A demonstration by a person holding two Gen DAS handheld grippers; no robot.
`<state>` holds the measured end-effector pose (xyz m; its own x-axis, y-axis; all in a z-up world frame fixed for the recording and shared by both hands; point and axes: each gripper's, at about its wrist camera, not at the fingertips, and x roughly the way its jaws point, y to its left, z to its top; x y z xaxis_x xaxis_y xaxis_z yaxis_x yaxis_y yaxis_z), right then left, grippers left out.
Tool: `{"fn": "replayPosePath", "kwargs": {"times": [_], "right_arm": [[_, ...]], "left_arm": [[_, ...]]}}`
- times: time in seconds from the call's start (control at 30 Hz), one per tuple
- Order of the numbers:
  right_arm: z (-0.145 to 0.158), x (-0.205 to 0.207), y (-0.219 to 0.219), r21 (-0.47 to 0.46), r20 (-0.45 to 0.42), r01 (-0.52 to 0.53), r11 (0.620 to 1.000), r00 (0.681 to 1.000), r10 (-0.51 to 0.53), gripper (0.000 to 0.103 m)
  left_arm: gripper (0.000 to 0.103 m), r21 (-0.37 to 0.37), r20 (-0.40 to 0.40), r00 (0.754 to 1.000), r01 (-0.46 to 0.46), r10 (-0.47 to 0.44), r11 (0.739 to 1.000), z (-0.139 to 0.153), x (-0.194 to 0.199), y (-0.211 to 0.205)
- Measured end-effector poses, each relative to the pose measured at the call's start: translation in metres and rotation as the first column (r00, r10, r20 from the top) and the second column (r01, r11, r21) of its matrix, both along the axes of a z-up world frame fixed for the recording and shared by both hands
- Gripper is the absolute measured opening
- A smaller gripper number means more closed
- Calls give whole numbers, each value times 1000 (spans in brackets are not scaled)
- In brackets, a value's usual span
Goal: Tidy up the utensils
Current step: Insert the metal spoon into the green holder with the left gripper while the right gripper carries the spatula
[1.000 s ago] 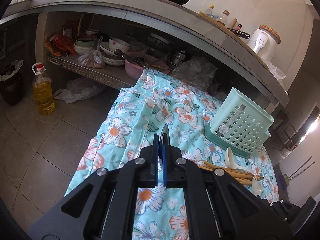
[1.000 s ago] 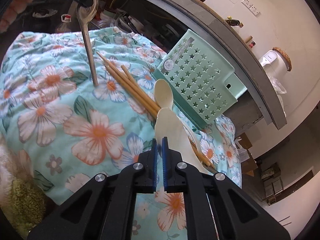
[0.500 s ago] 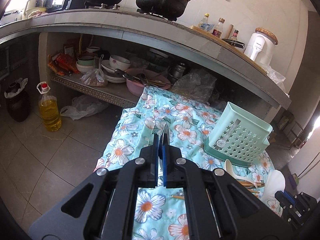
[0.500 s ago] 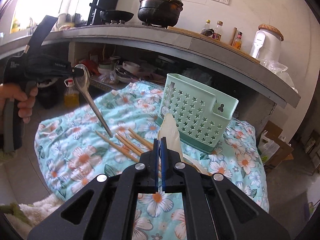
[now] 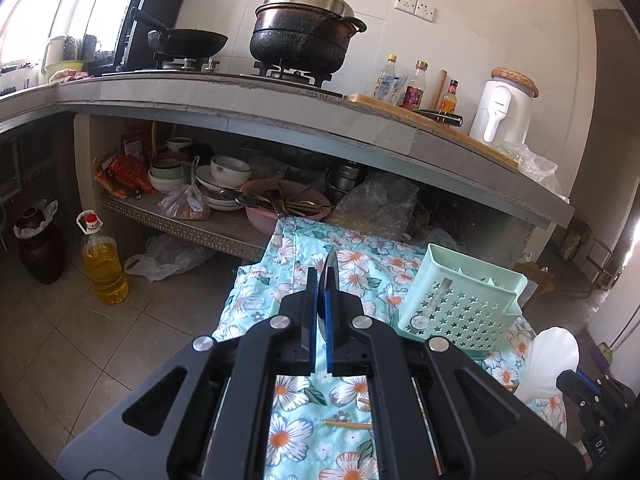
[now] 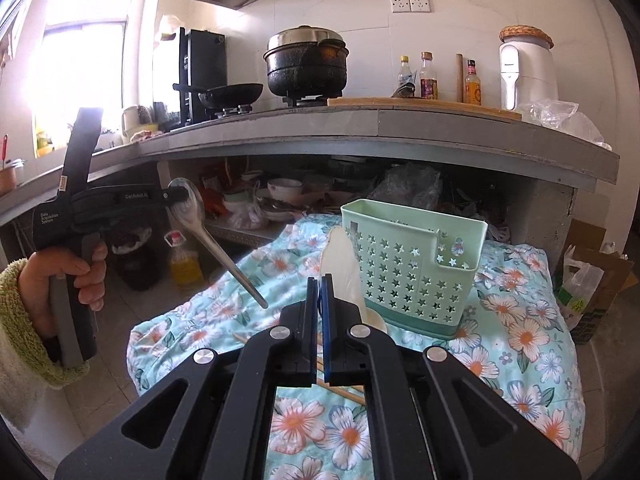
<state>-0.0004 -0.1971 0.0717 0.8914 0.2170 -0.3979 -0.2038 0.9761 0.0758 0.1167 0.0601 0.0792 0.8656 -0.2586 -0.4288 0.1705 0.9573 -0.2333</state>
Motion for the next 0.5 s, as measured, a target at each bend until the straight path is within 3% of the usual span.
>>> {"fn": "replayPosePath", "kwargs": {"times": [0.5], "right_arm": [[13,-5,-17,76,45,0,997,999,-3,2]], "left_arm": [[2,52,141,990,-10,2,999,53,1,-18]]}}
